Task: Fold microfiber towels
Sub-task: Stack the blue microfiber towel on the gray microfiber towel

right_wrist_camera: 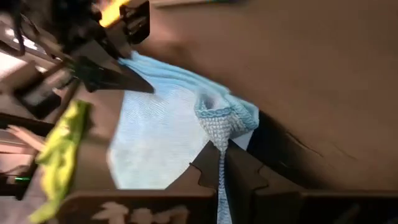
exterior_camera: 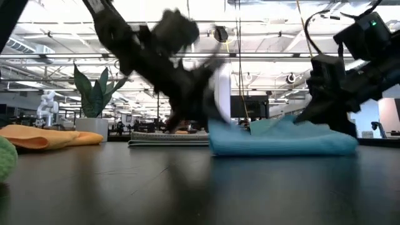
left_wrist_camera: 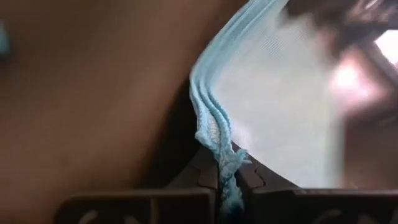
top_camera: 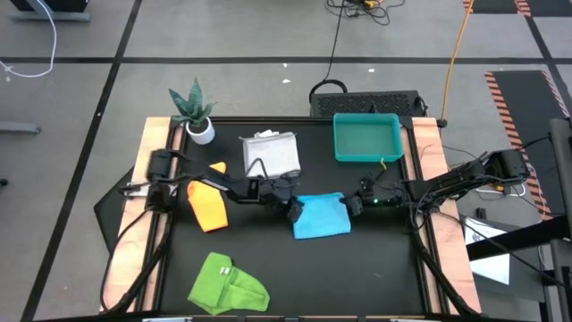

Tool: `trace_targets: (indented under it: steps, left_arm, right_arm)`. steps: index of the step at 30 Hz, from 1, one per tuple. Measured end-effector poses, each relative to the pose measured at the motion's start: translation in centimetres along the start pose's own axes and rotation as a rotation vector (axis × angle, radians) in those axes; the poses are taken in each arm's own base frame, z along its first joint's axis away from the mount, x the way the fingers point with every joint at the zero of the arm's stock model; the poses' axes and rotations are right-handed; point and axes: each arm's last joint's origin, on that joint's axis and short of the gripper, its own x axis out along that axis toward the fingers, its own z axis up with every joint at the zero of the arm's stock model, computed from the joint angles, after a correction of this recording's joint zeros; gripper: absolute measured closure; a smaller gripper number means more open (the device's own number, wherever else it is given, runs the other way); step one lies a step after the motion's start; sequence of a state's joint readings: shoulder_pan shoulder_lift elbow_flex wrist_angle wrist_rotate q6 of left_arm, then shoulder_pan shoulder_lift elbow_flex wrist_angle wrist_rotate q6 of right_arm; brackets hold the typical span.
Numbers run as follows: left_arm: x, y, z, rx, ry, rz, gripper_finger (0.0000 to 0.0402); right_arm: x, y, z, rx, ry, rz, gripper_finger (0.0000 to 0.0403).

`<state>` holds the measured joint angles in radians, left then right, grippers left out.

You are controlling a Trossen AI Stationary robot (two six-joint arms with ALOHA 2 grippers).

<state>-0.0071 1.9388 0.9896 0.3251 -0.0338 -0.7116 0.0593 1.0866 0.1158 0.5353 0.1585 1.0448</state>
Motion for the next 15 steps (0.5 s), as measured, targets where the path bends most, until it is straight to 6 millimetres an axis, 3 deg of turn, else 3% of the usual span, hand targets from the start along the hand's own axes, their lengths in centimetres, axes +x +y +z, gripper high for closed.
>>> trace_targets:
  steps: [9, 15]
  left_arm:
    - [-7.2, -2.8, 3.9, 0.017, -0.071, 0.021, 0.0397]
    - [-11.1, -2.0, 4.8, -0.014, -0.053, 0.167, 0.0398]
  right_arm:
    - [0.7, 4.7, 3.3, -0.082, -0.102, 0.113, 0.0402]
    - [1.3, 7.3, 6.8, -0.127, -0.157, 0.090, 0.0402]
